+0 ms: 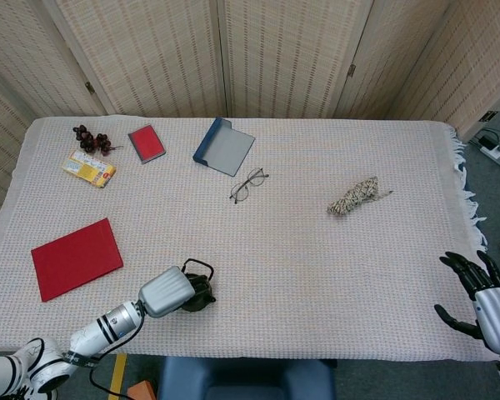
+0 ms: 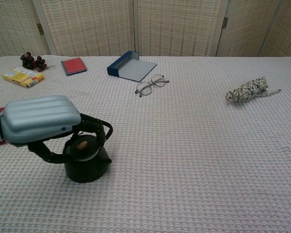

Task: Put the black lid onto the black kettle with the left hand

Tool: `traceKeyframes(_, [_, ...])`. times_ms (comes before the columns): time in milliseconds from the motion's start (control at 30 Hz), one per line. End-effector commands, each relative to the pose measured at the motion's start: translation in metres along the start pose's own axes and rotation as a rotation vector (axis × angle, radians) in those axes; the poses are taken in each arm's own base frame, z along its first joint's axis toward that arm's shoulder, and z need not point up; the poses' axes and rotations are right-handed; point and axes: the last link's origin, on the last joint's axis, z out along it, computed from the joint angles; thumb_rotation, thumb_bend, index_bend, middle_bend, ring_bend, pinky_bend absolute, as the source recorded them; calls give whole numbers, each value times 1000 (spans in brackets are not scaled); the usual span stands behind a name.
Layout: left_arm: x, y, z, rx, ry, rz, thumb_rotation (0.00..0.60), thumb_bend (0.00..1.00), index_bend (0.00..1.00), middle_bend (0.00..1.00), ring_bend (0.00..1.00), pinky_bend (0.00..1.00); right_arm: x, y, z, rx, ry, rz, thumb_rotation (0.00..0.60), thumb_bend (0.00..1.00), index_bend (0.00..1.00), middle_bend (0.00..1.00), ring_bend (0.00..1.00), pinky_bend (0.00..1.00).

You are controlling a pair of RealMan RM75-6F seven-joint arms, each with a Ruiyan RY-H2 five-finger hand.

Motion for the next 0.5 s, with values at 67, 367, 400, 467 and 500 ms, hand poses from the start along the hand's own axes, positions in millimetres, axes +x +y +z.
traceKeyframes(67, [0, -2, 1, 10, 4, 2, 600, 321, 434, 422, 796, 882, 0, 1, 0, -3, -1, -1, 600, 260, 158, 181, 207, 37])
traceKeyframes(367, [-1, -4, -1, 27, -11, 6, 600, 318, 395, 409, 794, 882, -1, 1, 3, -3, -7, -1, 600, 261, 158, 181, 208, 37])
traceKeyframes(400, [-2, -5, -2, 29, -16, 4, 600, 317, 388, 402, 794, 882, -2, 1, 3, -4, -8, -1, 600, 261, 158, 181, 208, 37])
traceKeyframes(467, [-2, -5, -4, 31, -21, 10, 600, 316, 375, 391, 793, 882, -2, 1, 3, -4, -11, -2, 600, 260, 158, 181, 207, 37])
traceKeyframes(500, [-2, -5, -6, 34, -24, 11, 600, 316, 374, 390, 792, 882, -1, 0, 3, -4, -9, -2, 600, 261, 158, 181, 207, 37])
